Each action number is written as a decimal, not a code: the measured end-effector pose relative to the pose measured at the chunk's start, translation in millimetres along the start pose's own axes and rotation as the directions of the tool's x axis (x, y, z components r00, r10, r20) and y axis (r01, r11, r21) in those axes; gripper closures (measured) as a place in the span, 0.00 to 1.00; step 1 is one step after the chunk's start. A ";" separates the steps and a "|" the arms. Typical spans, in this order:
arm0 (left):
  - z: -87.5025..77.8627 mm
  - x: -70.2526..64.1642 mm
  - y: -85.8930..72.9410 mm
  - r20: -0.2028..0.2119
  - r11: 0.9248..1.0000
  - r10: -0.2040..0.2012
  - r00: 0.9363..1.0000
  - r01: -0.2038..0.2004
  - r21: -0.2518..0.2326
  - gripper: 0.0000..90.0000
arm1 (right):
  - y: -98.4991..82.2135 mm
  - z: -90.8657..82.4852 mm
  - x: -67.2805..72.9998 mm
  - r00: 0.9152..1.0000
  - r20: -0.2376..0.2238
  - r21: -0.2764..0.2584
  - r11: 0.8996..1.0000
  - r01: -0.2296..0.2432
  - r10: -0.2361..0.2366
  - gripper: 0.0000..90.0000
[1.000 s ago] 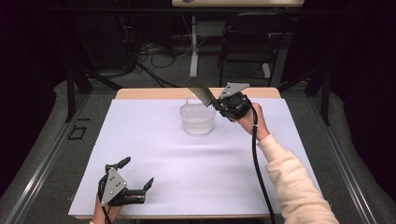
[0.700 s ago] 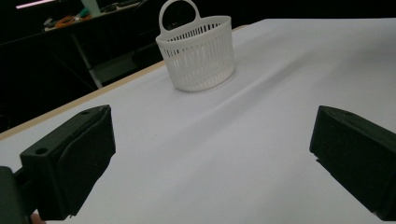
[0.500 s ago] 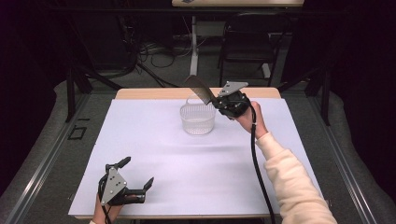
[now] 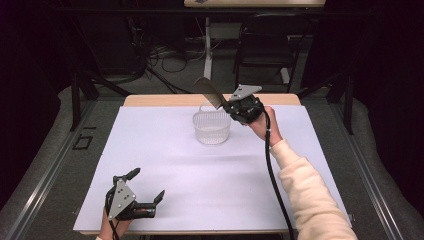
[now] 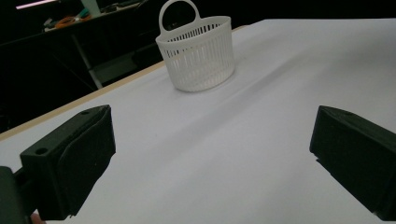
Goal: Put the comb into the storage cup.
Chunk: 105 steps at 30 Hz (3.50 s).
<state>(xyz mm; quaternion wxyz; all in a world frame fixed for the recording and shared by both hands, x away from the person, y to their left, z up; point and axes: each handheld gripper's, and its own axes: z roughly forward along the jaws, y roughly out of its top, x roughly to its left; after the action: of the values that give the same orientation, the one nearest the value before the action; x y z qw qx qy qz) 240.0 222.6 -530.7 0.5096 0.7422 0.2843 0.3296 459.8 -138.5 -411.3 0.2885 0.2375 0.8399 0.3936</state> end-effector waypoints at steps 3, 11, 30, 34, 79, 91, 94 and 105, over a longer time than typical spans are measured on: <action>-0.1 -0.1 0.0 0.000 1.000 -0.001 1.000 0.001 0.000 0.00 | 1.6 1.7 -0.7 1.000 0.005 -0.004 1.000 -0.004 0.005 0.80; -0.2 0.0 0.0 0.000 1.000 0.000 1.000 0.000 -0.002 0.00 | 9.0 3.1 -0.2 1.000 0.016 -0.035 0.999 -0.012 0.013 0.80; 0.0 0.2 -0.1 0.001 1.000 -0.002 1.000 0.002 -0.004 0.00 | 13.5 13.4 3.3 1.000 0.014 -0.052 0.999 0.001 0.000 0.80; -0.3 0.4 0.0 0.000 1.000 -0.001 1.000 0.001 -0.005 0.00 | 14.5 15.5 5.2 1.000 0.013 -0.057 0.998 0.004 -0.003 0.80; -0.5 0.3 0.3 0.005 1.000 -0.002 1.000 0.002 -0.008 0.00 | 16.3 35.6 14.8 1.000 0.009 -0.113 0.994 0.002 -0.001 0.80; -0.7 0.5 0.2 0.003 1.000 -0.003 1.000 0.003 -0.008 0.00 | 15.4 39.2 15.4 1.000 0.013 -0.126 0.992 -0.002 0.004 0.80; -0.7 0.4 0.2 0.003 1.000 -0.003 1.000 0.003 -0.008 0.00 | 15.2 41.2 16.1 1.000 0.014 -0.126 0.992 0.001 0.001 0.80; -0.8 0.5 0.2 0.003 1.000 -0.003 1.000 0.003 -0.008 0.00 | 13.8 47.6 18.7 1.000 0.003 -0.124 0.992 0.004 -0.003 0.80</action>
<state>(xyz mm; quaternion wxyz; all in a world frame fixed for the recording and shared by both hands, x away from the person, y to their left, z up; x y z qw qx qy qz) 239.7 223.4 -530.1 0.5137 0.7402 0.2833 0.3286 480.7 -93.9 -430.8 0.3046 0.2181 0.8138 0.4442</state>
